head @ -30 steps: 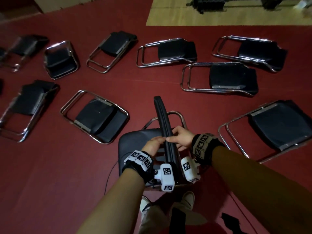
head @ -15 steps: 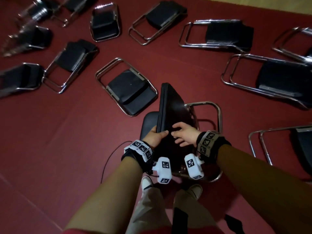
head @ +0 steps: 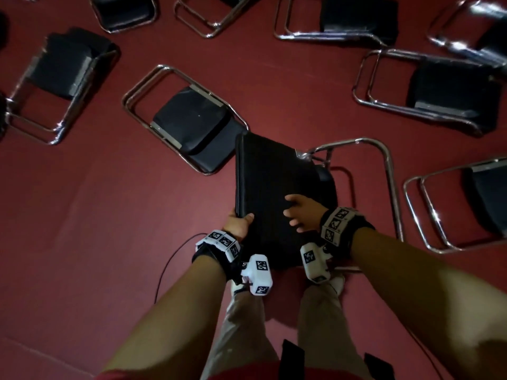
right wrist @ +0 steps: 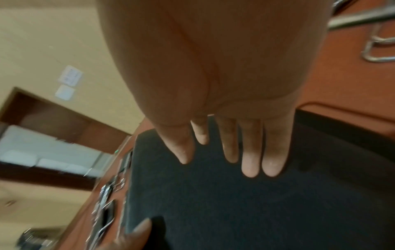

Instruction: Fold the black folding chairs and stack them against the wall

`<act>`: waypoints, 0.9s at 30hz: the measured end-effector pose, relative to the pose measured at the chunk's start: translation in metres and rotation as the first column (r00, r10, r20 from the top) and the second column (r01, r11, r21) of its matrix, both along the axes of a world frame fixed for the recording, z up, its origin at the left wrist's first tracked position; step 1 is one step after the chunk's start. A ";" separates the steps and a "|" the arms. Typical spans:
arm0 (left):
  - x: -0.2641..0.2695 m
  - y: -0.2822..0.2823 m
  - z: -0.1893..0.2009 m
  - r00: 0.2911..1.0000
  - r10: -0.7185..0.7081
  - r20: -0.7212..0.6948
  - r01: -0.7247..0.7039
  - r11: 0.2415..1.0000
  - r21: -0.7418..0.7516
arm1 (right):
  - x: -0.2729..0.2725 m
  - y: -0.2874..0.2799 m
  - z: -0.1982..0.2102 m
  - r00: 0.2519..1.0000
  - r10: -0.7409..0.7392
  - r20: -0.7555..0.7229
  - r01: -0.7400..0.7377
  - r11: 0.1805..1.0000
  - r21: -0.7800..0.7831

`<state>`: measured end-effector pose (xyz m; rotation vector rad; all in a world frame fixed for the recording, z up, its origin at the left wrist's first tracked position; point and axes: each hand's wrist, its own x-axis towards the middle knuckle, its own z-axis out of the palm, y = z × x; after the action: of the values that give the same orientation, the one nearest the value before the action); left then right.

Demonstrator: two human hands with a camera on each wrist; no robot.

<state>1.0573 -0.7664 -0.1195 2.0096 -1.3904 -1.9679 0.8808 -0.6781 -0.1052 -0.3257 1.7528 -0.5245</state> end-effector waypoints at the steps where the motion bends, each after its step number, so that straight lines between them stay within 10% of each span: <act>1: 0.008 -0.008 -0.011 1.000 -0.011 0.015 0.011 1.000 0.006 | 0.008 -0.006 -0.007 0.999 -0.019 0.027 0.019 1.000 0.017; 27: 0.109 -0.089 -0.213 0.976 -0.070 0.209 0.053 0.995 0.086 | 0.096 -0.016 -0.200 0.943 -0.328 0.064 0.311 0.931 0.191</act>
<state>1.1662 -0.8556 -0.3327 2.2988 -1.4503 -1.9098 0.9768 -0.6937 -0.3051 0.1145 1.7537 -0.5992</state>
